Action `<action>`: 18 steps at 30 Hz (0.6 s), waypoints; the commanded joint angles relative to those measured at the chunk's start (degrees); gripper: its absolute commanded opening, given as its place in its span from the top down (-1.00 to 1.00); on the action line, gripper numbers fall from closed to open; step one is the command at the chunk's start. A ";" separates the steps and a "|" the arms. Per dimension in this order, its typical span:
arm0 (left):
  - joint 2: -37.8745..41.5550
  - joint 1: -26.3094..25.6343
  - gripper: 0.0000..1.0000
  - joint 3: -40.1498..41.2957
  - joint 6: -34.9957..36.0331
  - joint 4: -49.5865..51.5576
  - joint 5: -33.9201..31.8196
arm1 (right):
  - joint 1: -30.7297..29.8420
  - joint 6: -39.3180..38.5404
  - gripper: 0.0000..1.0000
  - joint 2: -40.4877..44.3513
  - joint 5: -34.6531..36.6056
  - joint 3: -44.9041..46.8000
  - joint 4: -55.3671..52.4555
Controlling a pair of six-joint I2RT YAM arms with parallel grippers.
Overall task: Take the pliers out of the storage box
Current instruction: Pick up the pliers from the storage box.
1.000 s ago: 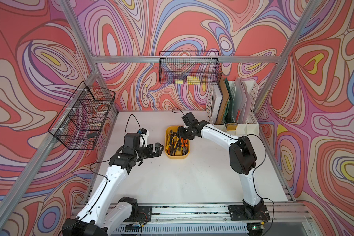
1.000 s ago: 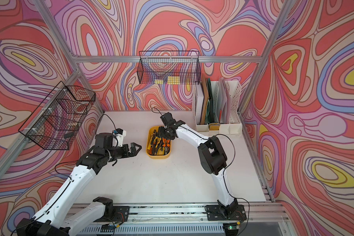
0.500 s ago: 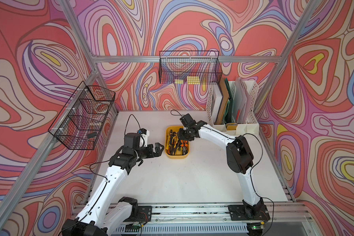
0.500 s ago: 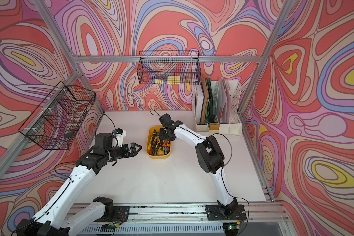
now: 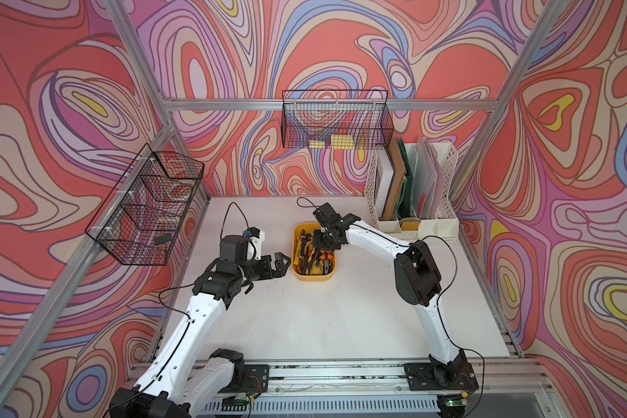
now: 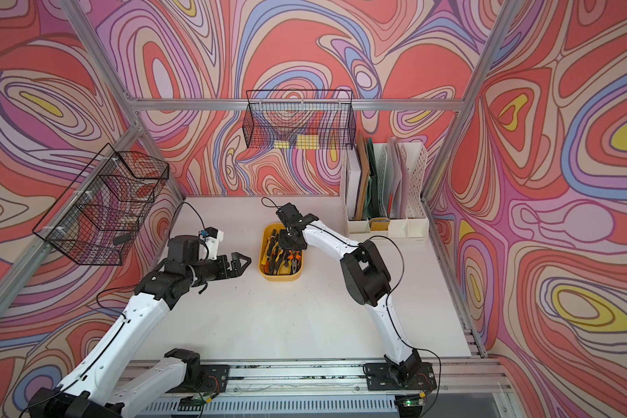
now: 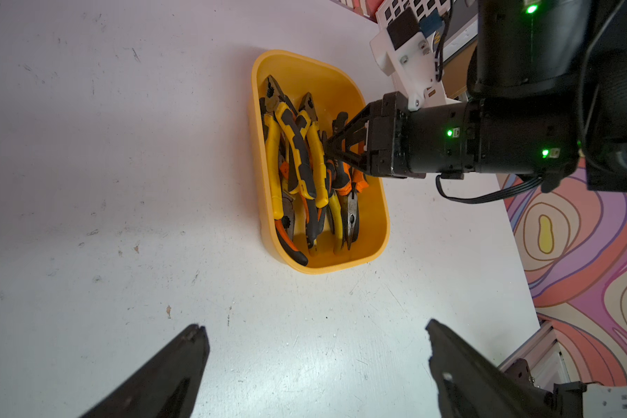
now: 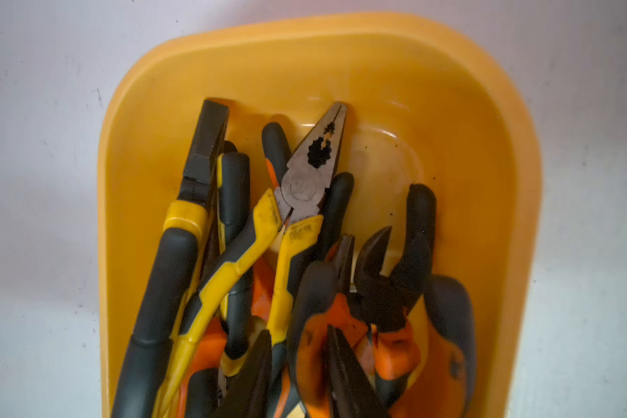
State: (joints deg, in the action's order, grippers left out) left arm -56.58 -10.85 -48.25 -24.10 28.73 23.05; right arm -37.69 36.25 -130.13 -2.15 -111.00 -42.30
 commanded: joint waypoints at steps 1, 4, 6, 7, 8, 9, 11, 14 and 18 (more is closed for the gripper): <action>0.41 -0.05 -1.00 0.79 -0.57 -1.05 0.84 | -0.63 -1.00 0.48 -1.07 2.46 -1.98 -2.71; 0.33 0.00 -1.00 0.70 -0.58 -1.05 0.87 | -0.80 -1.57 0.60 -1.09 3.22 -3.01 -4.10; 0.33 -0.05 -1.00 0.70 -0.57 -1.06 0.90 | -0.81 -1.82 0.66 -1.18 3.95 -3.76 -5.18; 0.37 -0.04 -1.00 0.70 -0.65 -1.12 0.93 | -0.89 -1.97 0.70 -1.18 4.36 -4.14 -5.80; 0.41 -0.03 -0.99 0.74 -0.65 -1.11 0.90 | -0.89 -2.06 0.76 -1.14 4.67 -4.44 -6.26; 0.41 -0.05 -1.00 0.75 -0.63 -1.09 0.89 | -0.89 -2.15 0.83 -1.17 4.97 -4.73 -6.69; 0.50 0.00 -1.00 0.79 -0.64 -1.07 0.90 | -0.89 -2.28 1.00 -0.96 5.63 -5.48 -7.54; 0.59 0.00 -0.99 0.79 -0.66 -1.13 0.80 | -0.89 -2.08 1.00 -0.68 6.75 -6.89 -9.18; 0.68 -0.05 -0.99 0.79 -0.71 -1.10 0.83 | -0.90 -1.83 1.00 -0.24 8.79 -10.04 -11.77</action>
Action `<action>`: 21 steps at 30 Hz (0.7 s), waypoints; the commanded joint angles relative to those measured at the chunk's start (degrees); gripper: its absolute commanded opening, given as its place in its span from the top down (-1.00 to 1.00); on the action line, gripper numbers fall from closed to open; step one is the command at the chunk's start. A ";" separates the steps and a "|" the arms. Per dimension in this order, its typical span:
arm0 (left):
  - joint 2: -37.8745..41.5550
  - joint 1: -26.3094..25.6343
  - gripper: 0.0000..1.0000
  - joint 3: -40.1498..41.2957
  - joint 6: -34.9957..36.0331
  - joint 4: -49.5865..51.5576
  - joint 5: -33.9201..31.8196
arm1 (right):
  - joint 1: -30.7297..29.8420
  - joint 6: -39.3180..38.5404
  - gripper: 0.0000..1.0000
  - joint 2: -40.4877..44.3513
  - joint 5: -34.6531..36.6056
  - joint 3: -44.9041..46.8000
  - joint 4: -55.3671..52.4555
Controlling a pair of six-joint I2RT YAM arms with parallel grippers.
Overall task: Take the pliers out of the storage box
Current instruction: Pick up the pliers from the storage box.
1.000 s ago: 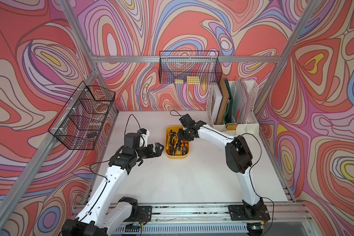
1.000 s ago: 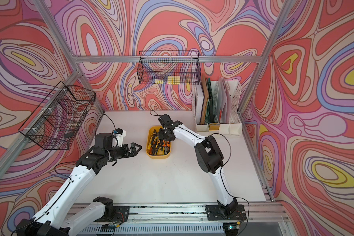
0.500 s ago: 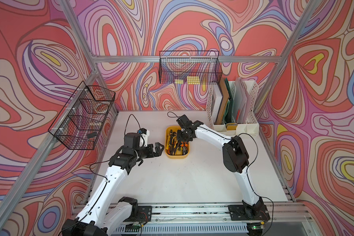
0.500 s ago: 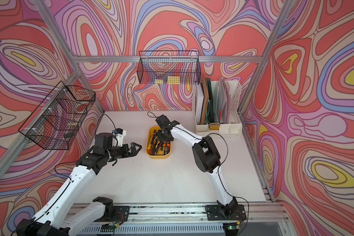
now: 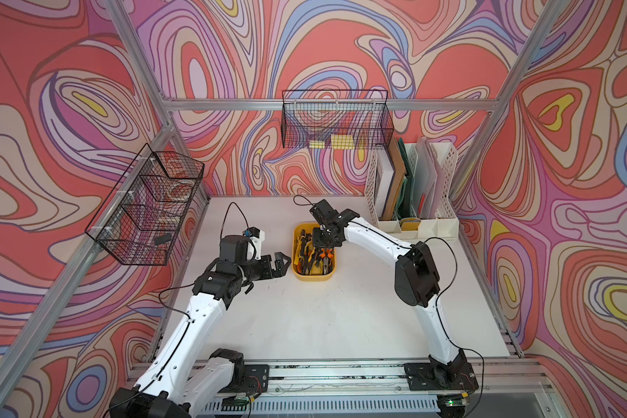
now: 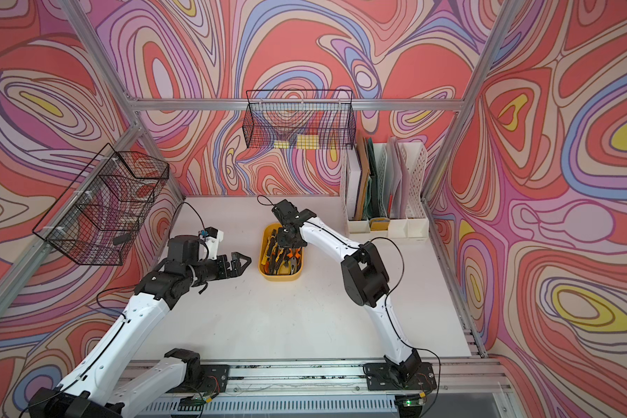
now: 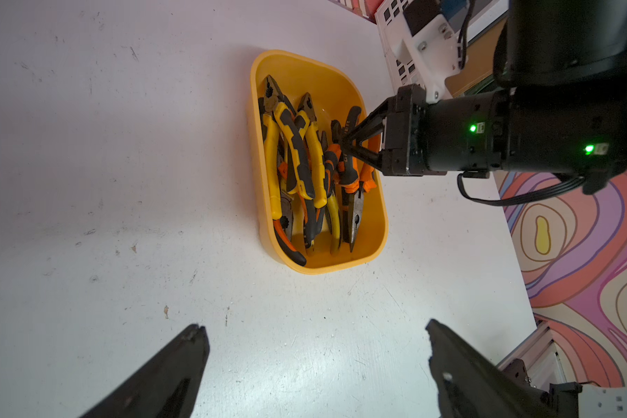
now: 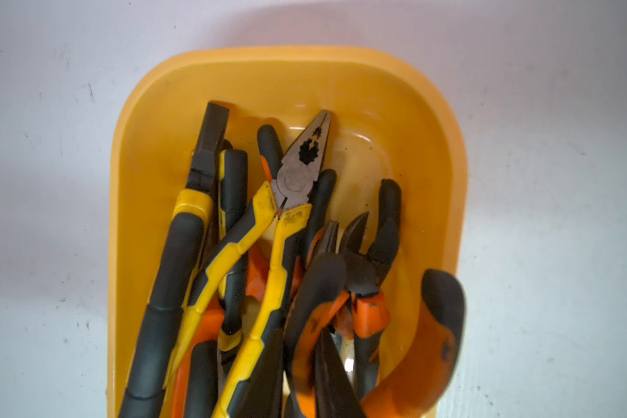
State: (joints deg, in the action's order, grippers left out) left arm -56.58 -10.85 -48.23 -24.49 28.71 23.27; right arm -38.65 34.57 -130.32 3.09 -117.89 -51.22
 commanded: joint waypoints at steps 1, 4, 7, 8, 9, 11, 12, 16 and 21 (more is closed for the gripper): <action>0.68 -0.04 -1.00 0.77 -0.33 -1.11 0.68 | 0.07 0.12 1.00 -0.02 3.99 -4.28 -3.94; 0.77 -0.05 -0.99 0.86 -0.34 -1.21 0.59 | 0.14 0.77 1.00 0.18 6.20 -8.00 -7.04; 0.85 -0.05 -1.00 0.89 -0.44 -1.16 0.44 | 0.79 2.78 1.00 1.57 6.87 -9.58 -8.72; 0.85 -0.05 -0.99 0.85 -0.50 -1.19 0.39 | 1.23 4.10 1.00 2.55 6.58 -8.93 -8.64; 0.90 0.00 -0.99 0.90 -0.49 -1.03 0.46 | 1.77 5.36 1.00 3.65 6.13 -7.84 -8.27; 1.16 -0.01 -1.00 0.86 -0.65 -1.02 0.45 | 3.30 9.05 1.00 7.19 4.74 -3.16 -6.43; 1.33 -0.04 -0.99 0.93 -0.67 -1.06 0.52 | 4.13 10.89 1.00 9.31 3.99 0.02 -4.64; 2.37 -0.13 -1.00 1.21 -1.15 -1.02 0.72 | 8.36 18.76 1.00 20.46 1.14 18.04 4.29; 4.09 -0.13 -1.00 1.99 -1.74 -2.07 1.07 | 12.77 18.38 1.00 30.03 -2.89 31.28 9.02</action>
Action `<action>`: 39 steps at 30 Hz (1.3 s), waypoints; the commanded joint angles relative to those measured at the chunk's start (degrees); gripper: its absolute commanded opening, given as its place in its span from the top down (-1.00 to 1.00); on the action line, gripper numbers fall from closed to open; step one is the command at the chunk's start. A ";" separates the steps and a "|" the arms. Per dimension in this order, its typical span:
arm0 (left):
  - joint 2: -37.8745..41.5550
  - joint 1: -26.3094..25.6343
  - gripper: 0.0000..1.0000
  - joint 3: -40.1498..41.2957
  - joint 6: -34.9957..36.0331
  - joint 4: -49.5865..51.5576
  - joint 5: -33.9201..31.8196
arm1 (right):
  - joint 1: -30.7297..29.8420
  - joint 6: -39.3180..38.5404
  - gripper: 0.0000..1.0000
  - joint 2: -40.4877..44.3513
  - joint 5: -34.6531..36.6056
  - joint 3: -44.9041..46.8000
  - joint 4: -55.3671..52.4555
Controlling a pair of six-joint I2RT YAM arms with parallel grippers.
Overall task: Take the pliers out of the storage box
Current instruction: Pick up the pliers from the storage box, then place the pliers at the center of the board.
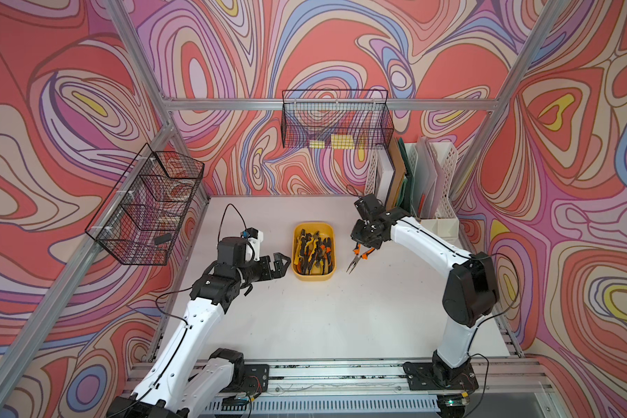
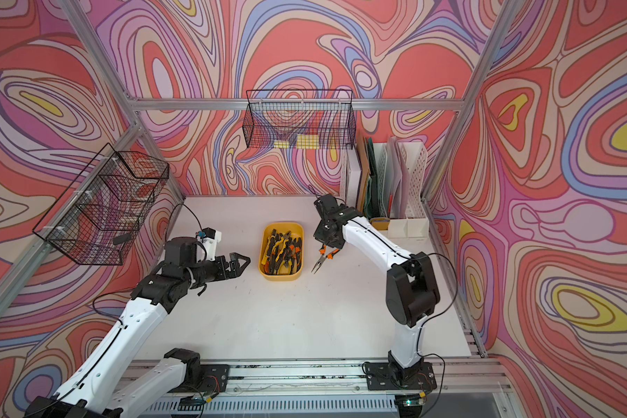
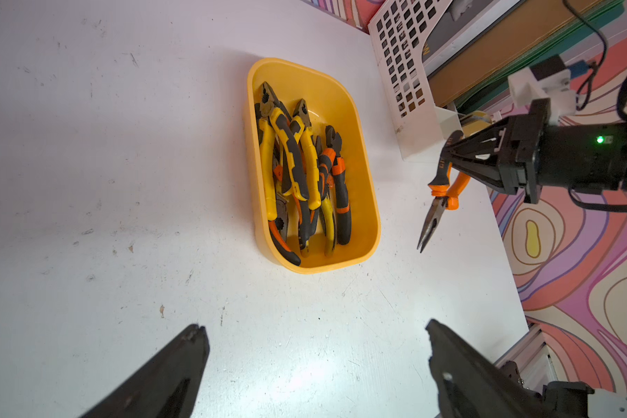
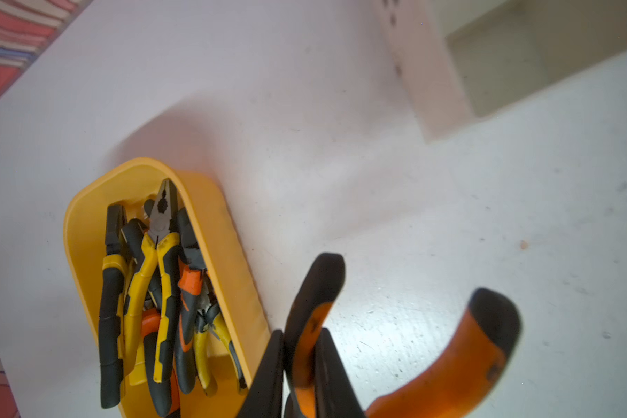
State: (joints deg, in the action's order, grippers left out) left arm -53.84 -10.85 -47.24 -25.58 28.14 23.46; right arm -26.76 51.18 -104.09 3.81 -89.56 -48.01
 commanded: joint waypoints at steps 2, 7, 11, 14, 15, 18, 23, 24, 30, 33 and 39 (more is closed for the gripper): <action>1.55 -0.13 -0.99 1.19 -0.70 -1.80 1.11 | 1.82 -2.93 1.00 3.43 -6.21 2.98 4.36; 0.90 -0.18 -1.00 0.34 -0.89 -0.54 0.92 | 1.80 -13.08 1.00 -2.32 -7.00 -0.17 -1.11; -0.58 -0.22 -0.99 -1.06 -0.69 1.96 0.12 | 1.80 -16.21 1.00 -5.25 -8.27 0.23 0.62; -1.99 -0.28 -0.99 -1.77 -0.61 2.79 0.44 | 1.80 -19.81 1.00 -8.35 -8.36 -0.95 0.57; -2.35 -0.31 -0.99 -1.91 -0.61 2.97 0.54 | 1.83 -21.22 1.00 -9.58 -8.30 -1.61 0.15; -3.14 -0.33 -0.99 -2.11 -0.56 3.02 0.72 | 1.83 -24.80 1.00 -12.63 -7.59 -3.99 -1.13; -3.54 -0.48 -0.99 -2.14 -0.43 3.04 0.79 | 1.85 -28.62 1.00 -17.38 -8.01 -8.70 -2.56; -3.55 -0.49 -1.00 -2.09 -0.43 3.06 0.65 | 1.80 -28.81 1.00 -18.38 -8.13 -9.53 -2.81; -3.46 -0.57 -1.00 -1.95 -0.29 2.97 0.28 | 1.54 -29.62 1.00 -22.27 -9.50 -12.23 -2.18; -3.70 -0.62 -1.00 -1.97 -0.30 2.86 0.23 | 0.99 -30.27 1.00 -23.81 -9.35 -13.85 -2.94; -4.16 -0.69 -0.99 -2.05 -0.21 3.19 -0.40 | 0.47 -29.50 0.41 -23.79 -8.96 -13.30 -1.98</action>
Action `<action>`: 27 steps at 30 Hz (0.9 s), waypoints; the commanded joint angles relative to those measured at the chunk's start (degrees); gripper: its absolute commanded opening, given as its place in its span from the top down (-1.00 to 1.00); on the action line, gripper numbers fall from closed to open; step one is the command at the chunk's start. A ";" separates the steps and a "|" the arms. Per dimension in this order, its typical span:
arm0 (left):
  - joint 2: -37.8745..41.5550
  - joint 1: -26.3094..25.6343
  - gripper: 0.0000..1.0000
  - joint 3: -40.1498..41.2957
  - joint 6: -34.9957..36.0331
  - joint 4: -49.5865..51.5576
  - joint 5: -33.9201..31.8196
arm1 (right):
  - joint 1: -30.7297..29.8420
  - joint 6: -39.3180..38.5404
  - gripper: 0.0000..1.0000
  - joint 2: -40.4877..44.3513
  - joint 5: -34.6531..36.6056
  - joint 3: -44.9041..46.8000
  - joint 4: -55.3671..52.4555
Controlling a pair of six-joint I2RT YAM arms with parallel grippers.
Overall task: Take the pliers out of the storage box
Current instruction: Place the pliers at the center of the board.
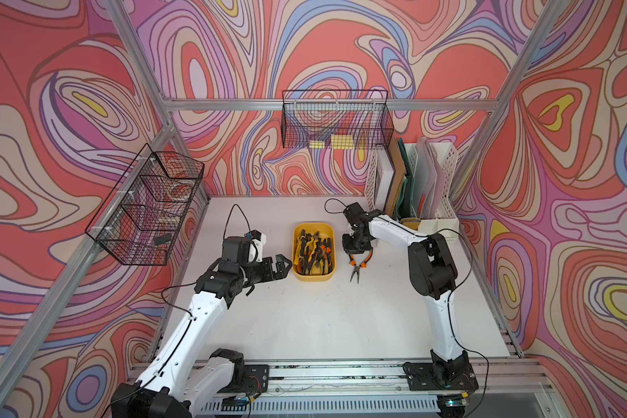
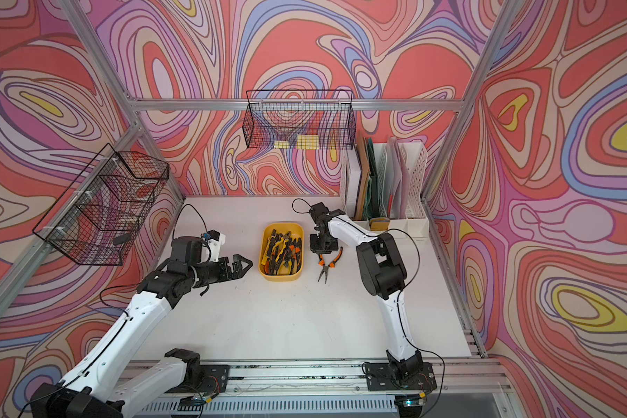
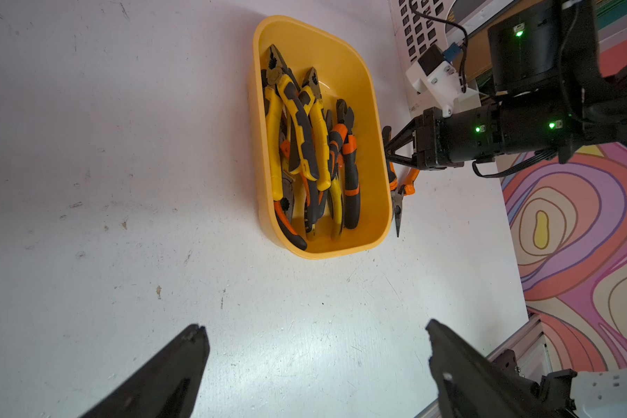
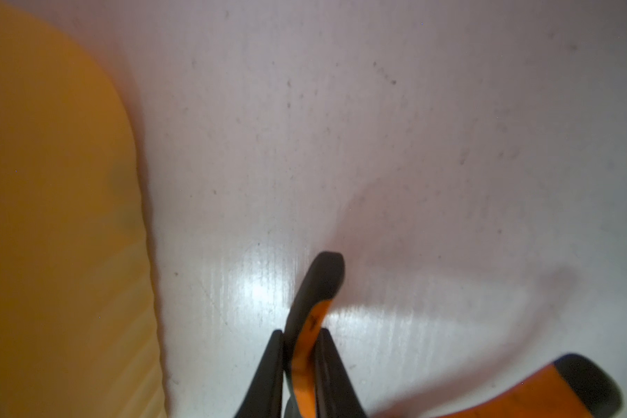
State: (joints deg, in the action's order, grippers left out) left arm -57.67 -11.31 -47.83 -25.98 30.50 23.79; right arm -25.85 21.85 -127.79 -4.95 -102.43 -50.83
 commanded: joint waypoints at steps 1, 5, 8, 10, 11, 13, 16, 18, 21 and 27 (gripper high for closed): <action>-0.29 -0.33 -0.99 -1.42 0.14 0.97 -0.82 | -0.50 0.07 0.23 0.45 -0.29 0.00 1.39; -0.25 -0.55 -0.99 -1.44 0.18 0.97 -1.27 | -0.51 0.89 -0.20 2.95 1.20 0.00 0.63; -0.42 -0.55 -1.00 -1.50 0.27 1.13 -1.79 | -0.49 1.34 -0.33 5.46 2.97 -1.72 -1.85; -0.73 -0.55 -1.00 -1.64 0.08 1.27 -2.44 | -0.50 1.63 -0.36 8.06 3.94 -2.85 -2.91; -0.94 -0.55 -0.99 -1.76 -0.11 1.46 -3.10 | -0.50 1.91 -0.37 9.51 4.66 -3.41 -3.41; -1.81 -0.54 -0.99 -2.21 -0.40 2.31 -4.02 | -0.47 2.47 -0.40 12.68 6.00 -4.15 -3.88; -3.88 -0.55 -0.99 -3.27 -0.46 3.61 -4.10 | -0.44 2.49 -0.43 18.18 7.00 -3.93 -2.88; -5.13 -0.53 -1.00 -3.79 -0.64 4.06 -4.41 | -0.39 2.32 -0.47 22.12 7.18 -2.55 -1.39; -7.23 -0.59 -1.00 -5.81 -1.47 5.00 -5.09 | -0.41 0.86 -0.42 27.99 7.02 0.71 0.75; -13.61 -1.70 -0.93 -14.26 -1.68 8.83 -6.55 | -0.38 -0.61 -0.39 39.54 7.39 12.41 6.00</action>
State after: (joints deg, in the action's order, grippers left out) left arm -69.56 -11.94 -58.28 -27.14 36.07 18.90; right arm -26.22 22.37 -90.32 1.30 -94.87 -46.63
